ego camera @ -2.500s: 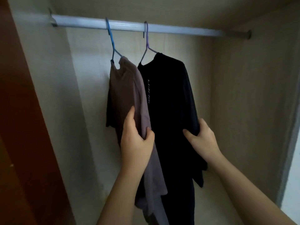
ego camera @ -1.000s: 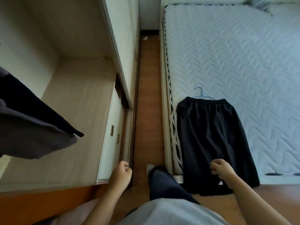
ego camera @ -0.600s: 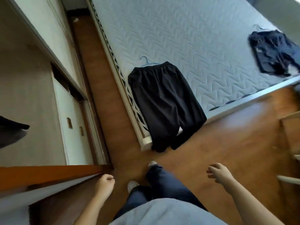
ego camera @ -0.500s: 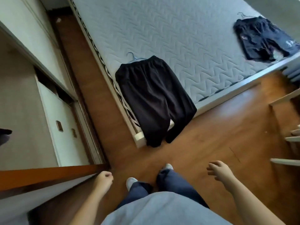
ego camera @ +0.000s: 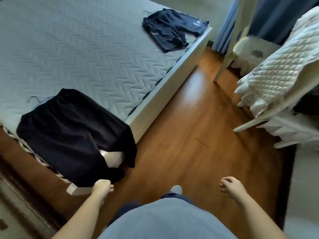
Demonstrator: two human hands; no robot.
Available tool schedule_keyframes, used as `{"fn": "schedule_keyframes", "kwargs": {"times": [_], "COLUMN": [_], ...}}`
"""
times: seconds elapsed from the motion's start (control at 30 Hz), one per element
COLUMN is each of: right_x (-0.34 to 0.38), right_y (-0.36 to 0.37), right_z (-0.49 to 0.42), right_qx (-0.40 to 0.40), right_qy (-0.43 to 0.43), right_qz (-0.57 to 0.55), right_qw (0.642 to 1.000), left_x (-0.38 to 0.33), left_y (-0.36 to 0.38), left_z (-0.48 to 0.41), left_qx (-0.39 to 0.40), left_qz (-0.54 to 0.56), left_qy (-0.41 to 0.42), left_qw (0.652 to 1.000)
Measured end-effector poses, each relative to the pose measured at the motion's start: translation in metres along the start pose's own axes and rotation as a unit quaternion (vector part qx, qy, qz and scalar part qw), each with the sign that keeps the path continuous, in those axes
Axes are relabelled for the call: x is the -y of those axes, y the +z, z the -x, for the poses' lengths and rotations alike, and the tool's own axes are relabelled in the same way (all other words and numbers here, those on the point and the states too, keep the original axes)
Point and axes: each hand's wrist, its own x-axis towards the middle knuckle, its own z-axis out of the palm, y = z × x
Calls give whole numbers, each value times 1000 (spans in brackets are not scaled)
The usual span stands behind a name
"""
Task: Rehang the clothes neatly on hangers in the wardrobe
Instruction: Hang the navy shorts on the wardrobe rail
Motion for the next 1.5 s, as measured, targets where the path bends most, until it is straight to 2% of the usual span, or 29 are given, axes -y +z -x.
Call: {"fn": "schedule_keyframes", "kwargs": {"times": [0.13, 0.23, 0.33, 0.53, 0.7, 0.77, 0.87, 0.97, 1.13, 1.33, 1.5], "right_x": [4, 19, 53, 147, 272, 335, 431, 504, 575, 688, 815], "right_y": [-64, -85, -95, -122, -171, -186, -197, -198, -214, -287, -322], "right_z": [-34, -61, -94, -188, -276, -306, -347, -375, -446, -564, -642], "right_qx": [-12, -17, 1, 30, 8, 6, 14, 55, 108, 81, 61], "right_qy": [58, 67, 63, 49, 81, 47, -40, -91, -88, -84, -122], "right_qz": [-96, -161, -196, -200, -196, -177, -147, -141, -128, -94, -52], "right_qw": [994, 984, 979, 978, 977, 983, 988, 984, 982, 989, 989], "left_x": [-109, -176, -228, -330, -458, -515, -603, -675, -758, -876, -988], "left_y": [99, 151, 182, 222, 249, 258, 272, 296, 364, 447, 465], "left_z": [19, 28, 28, -23, -65, -82, -102, -103, -113, -126, -143], "left_qx": [59, 99, 114, 116, 116, 104, 74, 73, 102, 88, 28], "left_qz": [-97, -225, -269, -217, -172, -164, -209, -233, -219, -180, -138], "left_qy": [139, 242, 281, 241, 223, 226, 248, 264, 277, 249, 288], "left_qw": [984, 939, 914, 939, 952, 955, 943, 933, 930, 948, 947]}}
